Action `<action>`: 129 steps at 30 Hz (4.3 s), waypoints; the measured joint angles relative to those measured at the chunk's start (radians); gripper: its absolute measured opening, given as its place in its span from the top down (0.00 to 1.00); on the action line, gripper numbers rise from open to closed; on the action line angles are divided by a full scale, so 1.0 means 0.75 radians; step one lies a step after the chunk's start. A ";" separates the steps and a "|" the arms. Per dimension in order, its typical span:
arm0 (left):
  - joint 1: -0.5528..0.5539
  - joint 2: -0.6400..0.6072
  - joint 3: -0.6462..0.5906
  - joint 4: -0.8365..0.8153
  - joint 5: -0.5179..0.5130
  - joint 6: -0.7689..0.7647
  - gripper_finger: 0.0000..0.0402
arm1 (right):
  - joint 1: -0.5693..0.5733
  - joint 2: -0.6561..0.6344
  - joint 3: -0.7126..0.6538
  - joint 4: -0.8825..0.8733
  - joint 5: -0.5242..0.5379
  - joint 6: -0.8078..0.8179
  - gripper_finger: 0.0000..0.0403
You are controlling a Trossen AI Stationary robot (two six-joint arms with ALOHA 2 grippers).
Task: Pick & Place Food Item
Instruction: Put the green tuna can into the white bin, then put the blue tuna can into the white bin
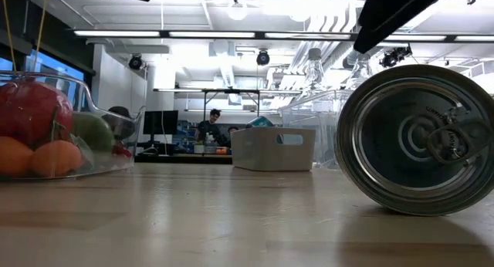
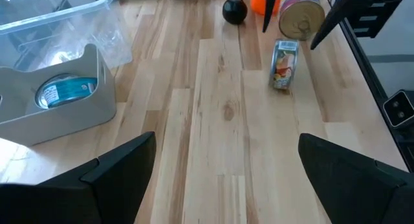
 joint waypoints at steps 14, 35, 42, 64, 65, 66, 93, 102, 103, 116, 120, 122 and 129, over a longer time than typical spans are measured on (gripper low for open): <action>-0.012 0.000 0.000 -0.001 0.021 0.089 0.09 | -0.049 0.008 -0.153 0.072 -0.191 0.005 0.19; -0.087 -0.001 0.000 -0.154 0.029 0.063 0.09 | -0.206 0.004 -0.283 0.254 -0.495 -0.150 0.70; -0.147 -0.002 0.000 -0.164 0.028 0.088 0.09 | -0.277 -0.081 -0.241 0.125 -0.306 -0.247 0.70; -0.279 -0.026 0.001 -0.161 0.026 0.049 0.09 | -0.967 -0.167 -0.196 0.141 0.306 -0.274 0.70; -0.284 -0.026 0.001 -0.161 0.026 0.049 0.09 | -0.984 -0.167 -0.196 0.158 0.272 -0.273 0.70; -0.290 -0.026 0.001 -0.161 0.027 0.049 0.09 | -0.999 -0.167 -0.196 0.173 0.249 -0.273 0.70; -0.333 -0.026 0.001 -0.161 0.025 0.051 0.09 | -0.699 -0.355 -0.191 0.237 -0.238 -0.427 0.30; -0.295 -0.025 0.001 -0.161 0.017 0.064 0.09 | -0.396 -0.373 -0.194 0.212 -0.878 -0.009 0.34; -0.290 -0.025 0.001 -0.161 0.017 0.063 0.09 | -0.367 -0.368 -0.194 0.224 -0.909 0.034 0.34; -0.242 -0.025 0.001 -0.155 0.017 0.058 0.09 | -0.035 -0.363 -0.195 0.478 -0.905 0.685 0.34; -0.232 -0.025 0.001 -0.155 0.017 0.058 0.09 | 0.036 -0.363 -0.195 0.349 -0.960 0.995 0.34; -0.232 -0.025 0.001 -0.155 0.017 0.058 0.09 | 0.062 -0.363 -0.195 0.271 -1.022 1.167 0.34; -0.233 -0.025 0.001 -0.155 0.017 0.059 0.09 | 0.112 -0.332 -0.202 0.040 -1.000 1.576 0.34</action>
